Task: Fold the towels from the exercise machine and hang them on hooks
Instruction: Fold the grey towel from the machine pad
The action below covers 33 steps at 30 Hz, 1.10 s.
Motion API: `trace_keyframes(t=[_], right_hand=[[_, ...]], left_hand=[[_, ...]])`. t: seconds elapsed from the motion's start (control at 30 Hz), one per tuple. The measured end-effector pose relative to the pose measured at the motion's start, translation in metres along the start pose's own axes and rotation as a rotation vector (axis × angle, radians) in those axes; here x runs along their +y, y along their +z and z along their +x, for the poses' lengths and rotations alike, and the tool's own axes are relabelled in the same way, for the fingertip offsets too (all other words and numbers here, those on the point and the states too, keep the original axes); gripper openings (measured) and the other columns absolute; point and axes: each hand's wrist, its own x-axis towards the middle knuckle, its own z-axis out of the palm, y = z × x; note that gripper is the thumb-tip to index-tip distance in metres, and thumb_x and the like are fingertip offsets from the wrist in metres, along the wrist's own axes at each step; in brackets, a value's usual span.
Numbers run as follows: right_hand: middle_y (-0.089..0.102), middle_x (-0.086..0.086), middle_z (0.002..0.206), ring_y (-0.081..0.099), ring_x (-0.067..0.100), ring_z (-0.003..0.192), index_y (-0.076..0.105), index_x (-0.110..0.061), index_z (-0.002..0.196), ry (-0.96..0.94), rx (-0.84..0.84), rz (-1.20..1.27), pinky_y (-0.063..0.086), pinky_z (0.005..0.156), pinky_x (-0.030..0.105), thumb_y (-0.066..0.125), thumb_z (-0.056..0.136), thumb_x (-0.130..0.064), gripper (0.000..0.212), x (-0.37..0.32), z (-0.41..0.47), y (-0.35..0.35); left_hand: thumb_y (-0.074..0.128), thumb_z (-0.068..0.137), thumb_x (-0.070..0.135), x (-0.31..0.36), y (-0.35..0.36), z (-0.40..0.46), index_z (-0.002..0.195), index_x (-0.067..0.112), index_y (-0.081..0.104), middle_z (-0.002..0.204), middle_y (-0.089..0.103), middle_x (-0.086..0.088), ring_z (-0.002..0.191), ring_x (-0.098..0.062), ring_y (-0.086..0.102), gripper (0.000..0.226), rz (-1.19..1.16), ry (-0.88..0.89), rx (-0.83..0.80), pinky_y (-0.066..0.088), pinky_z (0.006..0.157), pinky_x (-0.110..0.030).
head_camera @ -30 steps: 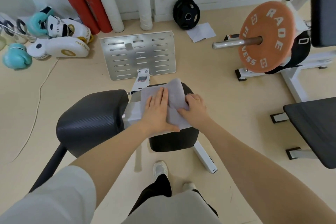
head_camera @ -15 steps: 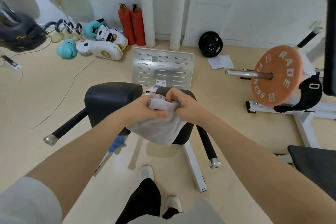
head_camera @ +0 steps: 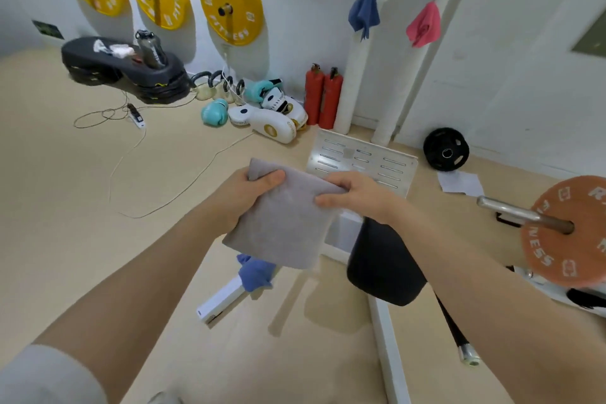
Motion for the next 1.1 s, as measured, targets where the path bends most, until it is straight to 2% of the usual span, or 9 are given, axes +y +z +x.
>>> trace_keyframes(t=[0.1,0.2,0.3,0.37,0.5,0.7,0.83,0.93,1.1], right_hand=[[0.063,-0.005,0.079,0.062,0.005,0.073,0.061,-0.019,0.082,0.02,-0.007,0.152,0.048,0.067,0.018,0.064,0.085,-0.018,0.004,-0.043,0.035,0.03],[0.063,-0.002,0.074,0.062,0.013,0.073,0.063,-0.019,0.071,0.004,0.018,0.356,0.049,0.068,0.024,0.064,0.077,-0.01,0.01,-0.086,0.072,0.066],[0.053,0.001,0.063,0.051,0.016,0.062,0.055,-0.018,0.056,-0.007,0.039,0.44,0.04,0.055,0.025,0.055,0.064,-0.005,0.014,-0.136,0.113,0.107],[0.039,0.006,0.063,0.039,0.014,0.058,0.043,-0.007,0.061,-0.055,0.053,0.428,0.032,0.05,0.023,0.05,0.061,-0.002,0.009,-0.165,0.138,0.131],[0.037,0.006,0.065,0.04,0.007,0.055,0.045,-0.007,0.071,-0.071,0.101,0.316,0.033,0.049,0.015,0.054,0.065,-0.006,0.011,-0.199,0.175,0.163],[0.048,-0.003,0.066,0.047,-0.001,0.051,0.05,-0.011,0.074,0.008,0.202,0.189,0.037,0.05,0.012,0.068,0.08,-0.009,0.02,-0.213,0.242,0.159],[0.057,-0.004,0.072,0.055,0.005,0.061,0.052,-0.018,0.081,-0.018,0.317,0.373,0.043,0.053,0.018,0.068,0.081,-0.008,0.019,-0.218,0.306,0.149],[0.054,0.002,0.082,0.052,0.015,0.073,0.053,-0.022,0.082,-0.057,0.381,0.415,0.04,0.062,0.029,0.068,0.081,-0.019,0.015,-0.224,0.364,0.131],[0.05,-0.001,0.077,0.045,0.015,0.07,0.049,-0.024,0.083,-0.002,0.558,0.408,0.034,0.055,0.027,0.057,0.09,-0.022,0.011,-0.234,0.465,0.075]], left_hand=[[0.055,0.089,0.035,-0.006,-0.067,0.001,0.1,0.018,0.061,0.098,0.069,-0.006,0.094,-0.023,0.065,0.021,-0.09,-0.017,-0.029,0.052,0.082,-0.037],[0.052,0.089,0.034,-0.01,-0.136,-0.007,0.1,0.022,0.06,0.095,0.069,0.001,0.089,-0.015,0.065,0.017,-0.16,0.001,-0.098,0.051,0.074,-0.028],[0.053,0.091,0.032,-0.014,-0.209,-0.011,0.102,0.024,0.061,0.097,0.07,0.003,0.091,-0.013,0.065,0.016,-0.14,0.008,-0.157,0.051,0.078,-0.027],[0.054,0.091,0.032,-0.015,-0.25,-0.009,0.105,0.023,0.061,0.104,0.069,0.001,0.098,-0.016,0.063,0.018,-0.149,0.005,-0.162,0.05,0.086,-0.03],[0.053,0.092,0.025,-0.018,-0.31,0.002,0.107,0.019,0.062,0.105,0.069,-0.002,0.098,-0.017,0.063,0.019,-0.23,-0.002,-0.164,0.049,0.085,-0.03],[0.047,0.093,0.01,-0.014,-0.366,0.045,0.096,0.019,0.058,0.084,0.065,0.0,0.076,-0.015,0.059,0.015,-0.237,0.072,-0.078,0.043,0.064,-0.026],[0.042,0.097,0.013,-0.007,-0.405,0.102,0.116,0.028,0.051,0.068,0.055,0.005,0.055,-0.008,0.047,0.026,-0.158,0.089,-0.035,0.043,0.059,-0.024],[0.039,0.096,0.008,0.01,-0.43,0.166,0.128,0.028,0.044,0.088,0.06,-0.001,0.073,-0.012,0.053,0.039,-0.014,0.107,-0.033,0.048,0.07,-0.025],[0.041,0.088,0.005,0.063,-0.454,0.306,0.126,0.015,0.051,0.124,0.058,-0.004,0.113,-0.023,0.052,0.04,0.443,0.284,0.223,0.042,0.085,-0.029]])
